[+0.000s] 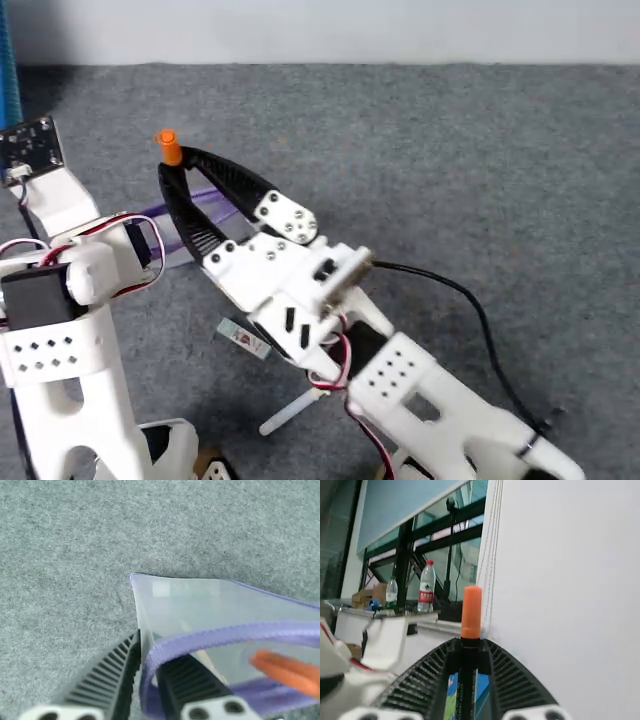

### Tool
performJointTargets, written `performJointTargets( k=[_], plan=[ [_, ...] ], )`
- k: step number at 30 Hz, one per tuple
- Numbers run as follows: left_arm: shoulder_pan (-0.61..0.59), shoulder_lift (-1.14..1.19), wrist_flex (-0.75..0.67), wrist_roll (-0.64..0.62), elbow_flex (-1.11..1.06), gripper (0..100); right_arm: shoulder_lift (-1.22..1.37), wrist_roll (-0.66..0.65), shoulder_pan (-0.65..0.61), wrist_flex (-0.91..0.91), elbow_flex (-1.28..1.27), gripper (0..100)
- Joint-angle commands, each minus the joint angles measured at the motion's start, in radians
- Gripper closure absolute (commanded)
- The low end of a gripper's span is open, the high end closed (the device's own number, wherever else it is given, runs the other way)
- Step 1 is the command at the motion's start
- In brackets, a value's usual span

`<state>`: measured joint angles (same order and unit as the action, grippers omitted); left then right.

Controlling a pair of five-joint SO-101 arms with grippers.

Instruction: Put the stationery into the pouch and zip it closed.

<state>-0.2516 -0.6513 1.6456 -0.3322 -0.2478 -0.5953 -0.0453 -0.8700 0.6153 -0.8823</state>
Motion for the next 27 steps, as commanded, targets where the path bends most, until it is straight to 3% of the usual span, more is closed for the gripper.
performJointTargets(
  k=[1, 7, 10, 15, 27],
  plan=[
    [0.008, 0.006, 0.003, -0.014, 0.021, 99, 0.070, -0.012, 0.036, 0.068, 0.021, 99.1],
    [0.008, 0.006, 0.002, -0.014, 0.021, 99, 0.107, -0.014, 0.041, 0.007, -0.038, 98.7],
    [0.008, 0.006, 0.002, -0.014, 0.021, 99, 0.041, -0.014, 0.044, -0.124, -0.066, 90.1],
    [0.005, 0.006, 0.002, -0.014, 0.021, 99, -0.166, -0.005, 0.045, -0.529, -0.064, 70.2],
    [0.002, 0.006, 0.006, -0.014, 0.021, 99, -0.576, 0.133, 0.213, -1.395, -0.068, 70.1]
  ],
)
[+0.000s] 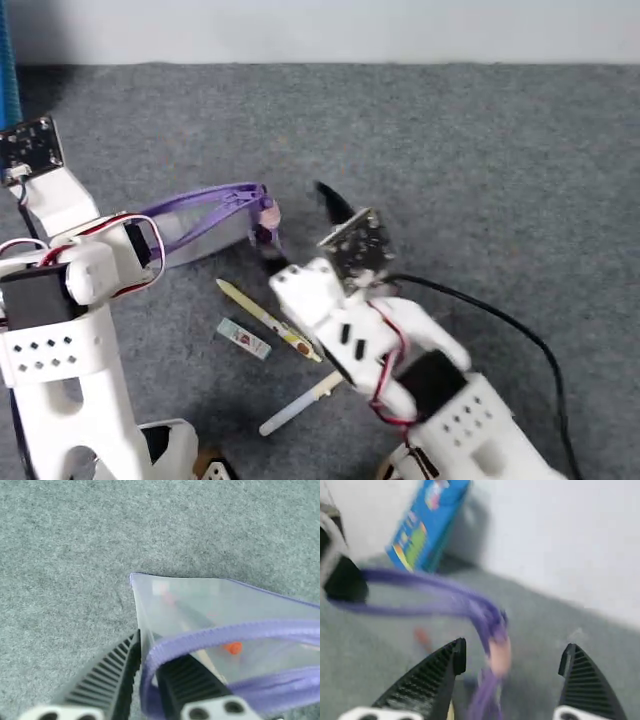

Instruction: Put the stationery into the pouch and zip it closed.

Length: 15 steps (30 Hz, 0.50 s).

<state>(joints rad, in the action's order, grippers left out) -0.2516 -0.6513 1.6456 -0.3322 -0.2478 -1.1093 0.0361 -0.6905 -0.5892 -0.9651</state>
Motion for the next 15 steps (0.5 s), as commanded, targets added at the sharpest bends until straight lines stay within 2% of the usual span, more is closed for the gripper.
performJointTargets(
  k=[1, 5, 7, 12, 15],
  plan=[
    [0.002, 0.006, 0.006, -0.014, 0.021, 99, -0.065, 0.072, 0.038, -0.246, 0.015, 70.1],
    [0.002, 0.003, 0.006, -0.014, 0.021, 99, -0.065, 0.117, 0.031, -0.426, 0.003, 70.8],
    [0.002, 0.003, 0.006, -0.014, 0.021, 99, -0.065, 0.118, 0.031, -0.466, -0.020, 74.8],
    [0.002, 0.003, 0.006, -0.014, 0.021, 99, -0.065, 0.078, 0.010, -0.400, -0.161, 87.6],
    [0.005, 0.003, 0.006, -0.014, 0.021, 99, -0.065, 0.003, -0.039, -0.306, -0.293, 86.1]
  ],
)
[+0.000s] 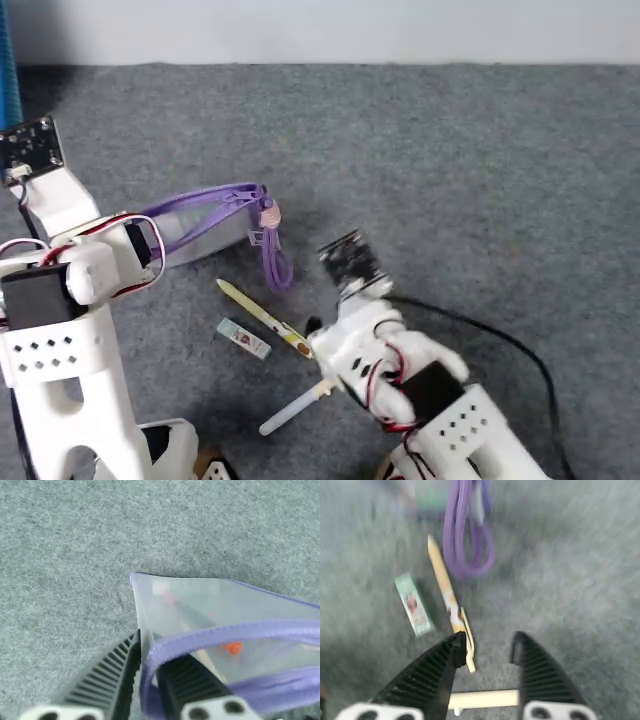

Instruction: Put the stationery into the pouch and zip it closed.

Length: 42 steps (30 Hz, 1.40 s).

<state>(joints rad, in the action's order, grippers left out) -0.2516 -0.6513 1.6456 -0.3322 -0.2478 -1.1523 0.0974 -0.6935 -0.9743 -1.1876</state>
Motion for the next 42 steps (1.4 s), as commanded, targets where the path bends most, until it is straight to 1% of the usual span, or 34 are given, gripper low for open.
performJointTargets(
  k=[1, 3, 6, 10, 16, 19, 21, 25, 27, 30, 34, 37, 42],
  plan=[
    [0.005, 0.003, 0.006, -0.014, 0.021, 99, -0.022, -0.072, -0.054, 0.113, -0.107, 84.3],
    [0.005, 0.003, 0.006, -0.014, 0.021, 99, -0.022, -0.089, -0.082, 0.168, -0.157, 79.8],
    [0.006, 0.006, 0.006, -0.014, 0.021, 99, -0.021, -0.104, -0.119, 0.191, -0.176, 75.3],
    [0.006, 0.006, 0.006, -0.014, 0.021, 99, 0.048, -0.104, -0.125, 0.199, -0.143, 77.4],
    [0.006, 0.006, 0.006, -0.014, 0.021, 99, 0.306, -0.095, -0.114, 0.189, -0.018, 77.5],
    [0.003, 0.006, 0.006, -0.014, 0.021, 99, 0.429, -0.017, -0.081, 0.188, 0.041, 77.5],
    [0.002, 0.006, 0.008, -0.014, 0.021, 99, 0.495, 0.037, -0.036, 0.188, 0.075, 77.5],
    [0.000, 0.006, 0.008, -0.012, 0.021, 99, 0.556, 0.160, 0.035, 0.156, 0.118, 77.5],
    [0.000, 0.006, 0.008, -0.012, 0.021, 99, 0.565, 0.238, 0.044, 0.071, 0.158, 77.4],
    [0.002, 0.006, 0.008, -0.012, 0.021, 99, 0.572, 0.364, 0.044, -0.116, 0.252, 77.2],
    [0.005, 0.006, 0.006, -0.012, 0.019, 99, 0.572, 0.480, 0.042, -0.329, 0.381, 77.2],
    [0.005, 0.006, 0.006, -0.012, 0.019, 99, 0.573, 0.534, 0.041, -0.371, 0.402, 77.2],
    [0.003, 0.006, 0.008, -0.012, 0.018, 99, 0.613, 0.555, 0.041, -0.360, 0.384, 77.2]
  ],
)
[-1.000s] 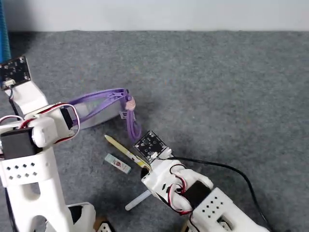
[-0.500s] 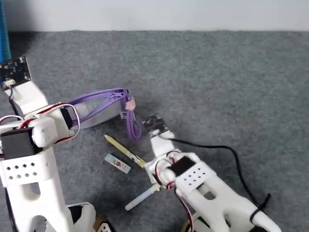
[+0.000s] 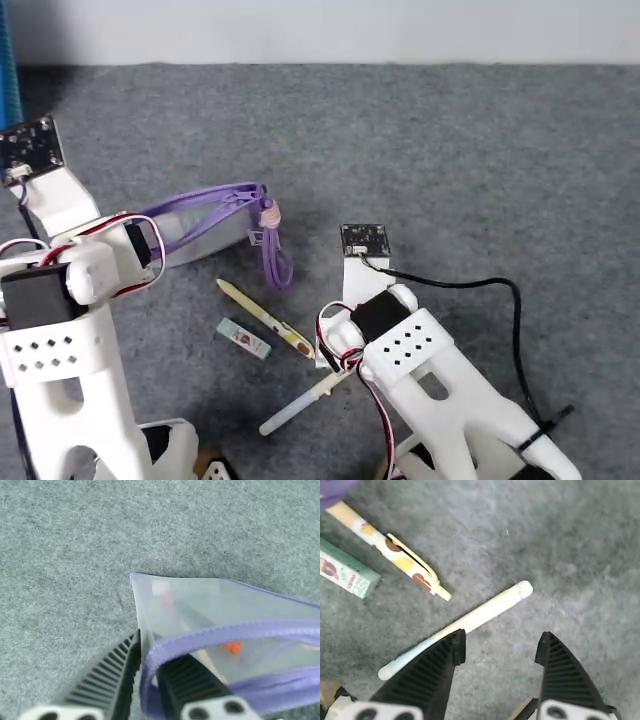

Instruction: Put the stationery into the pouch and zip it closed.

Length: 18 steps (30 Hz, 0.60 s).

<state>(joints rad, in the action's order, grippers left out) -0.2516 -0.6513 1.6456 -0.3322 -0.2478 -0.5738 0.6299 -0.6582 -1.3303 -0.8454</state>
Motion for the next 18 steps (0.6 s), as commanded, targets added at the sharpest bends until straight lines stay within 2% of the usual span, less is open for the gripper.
performJointTargets(
  k=[1, 10, 15, 18],
  plan=[
    [0.003, 0.003, 0.008, -0.012, 0.010, 99, 0.059, 0.028, 0.005, 0.013, 0.040, 77.2],
    [0.002, -0.002, -0.002, -0.012, -0.033, 99, 0.392, 0.032, 0.012, 0.234, 0.041, 77.5],
    [0.002, -0.002, -0.002, -0.012, -0.033, 99, 0.476, 0.028, 0.038, 0.312, 0.041, 78.0],
    [0.002, -0.002, -0.002, -0.012, -0.033, 99, 0.476, 0.026, 0.056, 0.312, 0.040, 87.0]
  ],
)
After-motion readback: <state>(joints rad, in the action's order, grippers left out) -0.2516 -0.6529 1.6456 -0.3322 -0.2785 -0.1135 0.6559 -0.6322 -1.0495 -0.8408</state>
